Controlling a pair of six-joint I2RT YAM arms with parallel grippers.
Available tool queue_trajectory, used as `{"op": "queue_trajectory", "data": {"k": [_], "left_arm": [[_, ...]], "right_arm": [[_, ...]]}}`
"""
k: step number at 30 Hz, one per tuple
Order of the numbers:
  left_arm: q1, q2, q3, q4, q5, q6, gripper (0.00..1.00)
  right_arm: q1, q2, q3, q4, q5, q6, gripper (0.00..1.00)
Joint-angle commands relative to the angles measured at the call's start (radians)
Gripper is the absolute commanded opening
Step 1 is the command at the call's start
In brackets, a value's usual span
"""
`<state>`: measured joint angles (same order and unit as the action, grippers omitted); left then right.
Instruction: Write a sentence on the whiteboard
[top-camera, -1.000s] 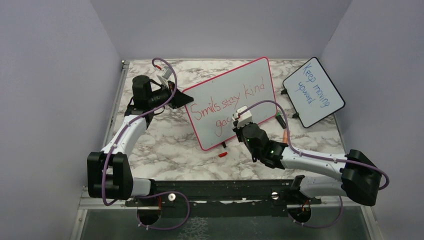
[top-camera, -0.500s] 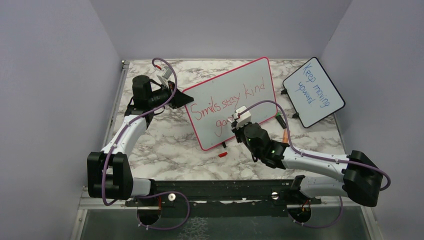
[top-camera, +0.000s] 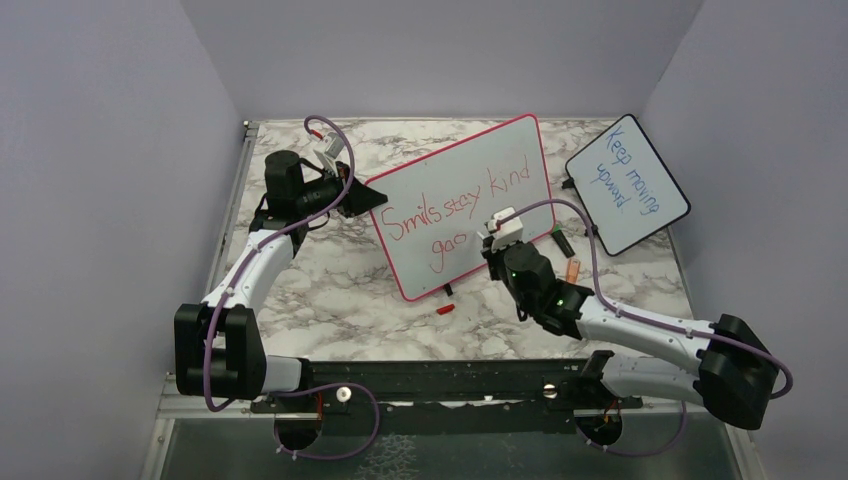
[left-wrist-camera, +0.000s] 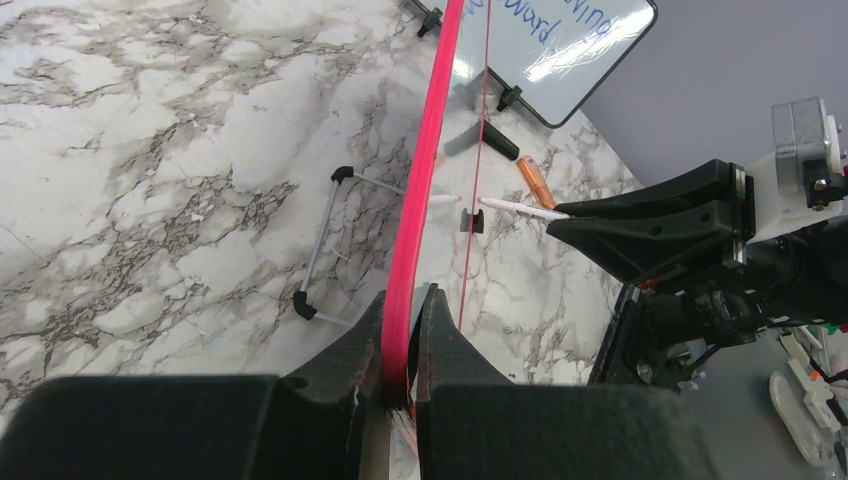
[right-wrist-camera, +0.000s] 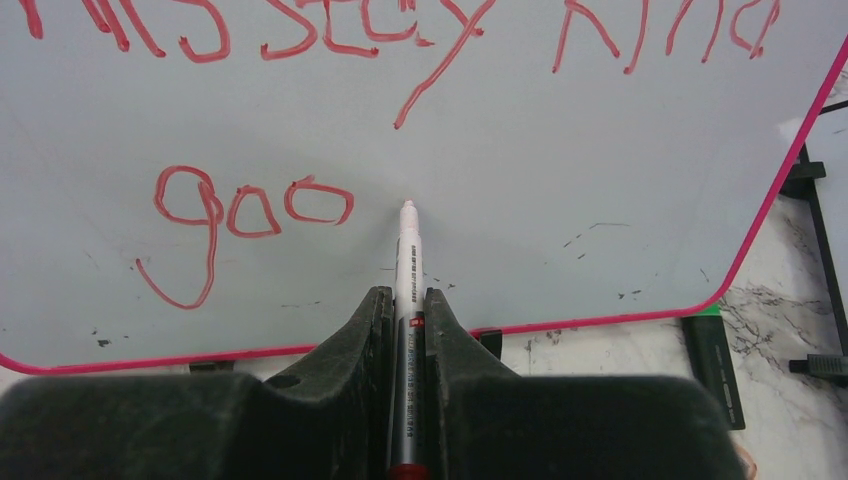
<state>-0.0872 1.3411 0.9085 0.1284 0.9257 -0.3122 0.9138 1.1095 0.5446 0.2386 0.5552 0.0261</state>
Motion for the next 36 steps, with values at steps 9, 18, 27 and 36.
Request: {"op": "queue_trajectory", "data": {"k": [9, 18, 27, 36], "left_arm": [[-0.015, 0.047, -0.023, -0.118, -0.176, 0.146, 0.00], [-0.015, 0.047, -0.023, -0.119, -0.175, 0.147, 0.00], [-0.016, 0.047, -0.021, -0.119, -0.174, 0.147, 0.00], [-0.014, 0.048, -0.022, -0.119, -0.174, 0.147, 0.00]], "right_arm": [[-0.018, 0.031, -0.007, 0.070, -0.012, 0.003, 0.01], [-0.021, 0.051, -0.004, 0.105, -0.053, -0.004, 0.01], [-0.021, 0.039, -0.001, 0.079, -0.118, 0.002, 0.01], [-0.021, 0.028, -0.005, -0.009, -0.169, 0.028, 0.01]]}}
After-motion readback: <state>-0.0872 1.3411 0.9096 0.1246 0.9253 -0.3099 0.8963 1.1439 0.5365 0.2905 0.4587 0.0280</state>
